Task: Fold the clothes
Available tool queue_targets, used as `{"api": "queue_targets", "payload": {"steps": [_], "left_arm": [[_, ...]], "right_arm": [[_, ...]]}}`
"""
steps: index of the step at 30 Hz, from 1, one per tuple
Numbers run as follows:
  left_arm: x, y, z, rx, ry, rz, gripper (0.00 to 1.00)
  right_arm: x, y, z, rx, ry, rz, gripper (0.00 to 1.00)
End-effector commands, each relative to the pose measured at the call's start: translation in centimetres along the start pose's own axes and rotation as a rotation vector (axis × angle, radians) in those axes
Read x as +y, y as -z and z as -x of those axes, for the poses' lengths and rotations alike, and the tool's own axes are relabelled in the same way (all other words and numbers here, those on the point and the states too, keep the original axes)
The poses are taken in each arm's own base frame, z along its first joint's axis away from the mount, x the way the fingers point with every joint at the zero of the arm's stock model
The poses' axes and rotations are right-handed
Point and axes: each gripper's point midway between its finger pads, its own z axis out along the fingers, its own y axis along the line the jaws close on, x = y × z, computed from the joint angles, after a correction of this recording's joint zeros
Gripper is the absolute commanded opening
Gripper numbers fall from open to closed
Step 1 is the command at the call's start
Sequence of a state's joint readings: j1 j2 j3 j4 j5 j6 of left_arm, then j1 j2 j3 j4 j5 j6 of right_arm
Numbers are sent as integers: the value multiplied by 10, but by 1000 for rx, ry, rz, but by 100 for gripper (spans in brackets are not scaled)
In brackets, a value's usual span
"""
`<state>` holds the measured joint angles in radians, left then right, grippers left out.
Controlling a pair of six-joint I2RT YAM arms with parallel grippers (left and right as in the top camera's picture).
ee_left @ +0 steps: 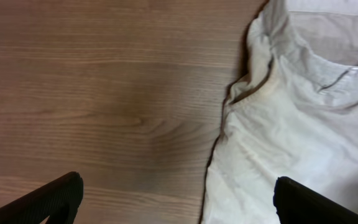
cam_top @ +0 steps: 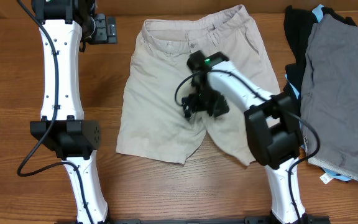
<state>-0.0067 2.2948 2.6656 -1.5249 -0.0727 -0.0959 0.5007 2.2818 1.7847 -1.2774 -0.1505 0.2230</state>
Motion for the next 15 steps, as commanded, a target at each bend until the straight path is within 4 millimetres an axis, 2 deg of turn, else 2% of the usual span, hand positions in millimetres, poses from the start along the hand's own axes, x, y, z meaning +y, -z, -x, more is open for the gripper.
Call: {"api": "queue_targets", "payload": {"steps": [1,6,9,13,15], "left_arm": [[8,-2,0,2,-25,51,100],[11,-2,0,3,-37,53,100],[13,-2,2,-1,-51,54,100],[12,-3,10,-34,-52,23,100],[-2,-2,19,-71,-93,-51,100]], "right_arm": [[43,-18,-35,107,30,33,100],[80,-25,-69,152,53,-20,99],[92,-18,-73,120,42,-22,99],[92,17,-70,46,17,21,99],[85,42,-63,-17,0,46,100]]}}
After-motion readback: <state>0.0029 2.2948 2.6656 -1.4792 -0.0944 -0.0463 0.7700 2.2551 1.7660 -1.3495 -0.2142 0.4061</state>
